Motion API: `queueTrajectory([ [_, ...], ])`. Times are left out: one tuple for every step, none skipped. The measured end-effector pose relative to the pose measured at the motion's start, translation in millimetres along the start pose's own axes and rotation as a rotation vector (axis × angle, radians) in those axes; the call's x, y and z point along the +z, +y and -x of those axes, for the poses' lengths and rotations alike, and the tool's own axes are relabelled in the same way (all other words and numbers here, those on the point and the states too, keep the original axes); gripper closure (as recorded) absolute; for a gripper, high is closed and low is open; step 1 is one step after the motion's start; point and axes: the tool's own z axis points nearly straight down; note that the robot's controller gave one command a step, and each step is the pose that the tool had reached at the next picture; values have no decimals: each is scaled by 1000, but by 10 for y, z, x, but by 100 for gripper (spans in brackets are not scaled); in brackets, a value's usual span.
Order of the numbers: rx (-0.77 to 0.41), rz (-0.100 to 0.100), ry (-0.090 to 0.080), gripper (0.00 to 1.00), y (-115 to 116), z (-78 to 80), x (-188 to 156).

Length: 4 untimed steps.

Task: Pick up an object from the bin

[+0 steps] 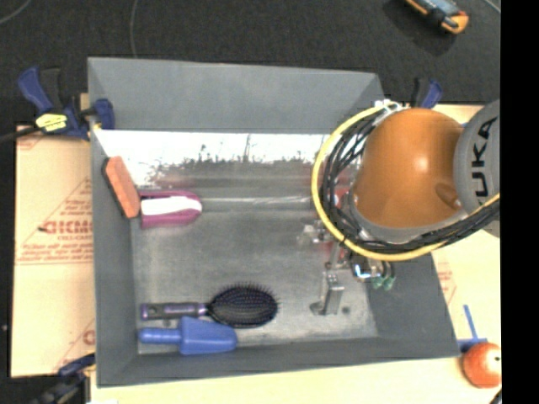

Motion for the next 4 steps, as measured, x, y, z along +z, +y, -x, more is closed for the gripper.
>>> queueTrajectory([
  [0,0,0,0,0,0,0],
  [99,1,-3,0,407,113,394],
  [196,-1,-1,0,344,-28,527],
  [188,6,-6,0,1201,326,833],
])
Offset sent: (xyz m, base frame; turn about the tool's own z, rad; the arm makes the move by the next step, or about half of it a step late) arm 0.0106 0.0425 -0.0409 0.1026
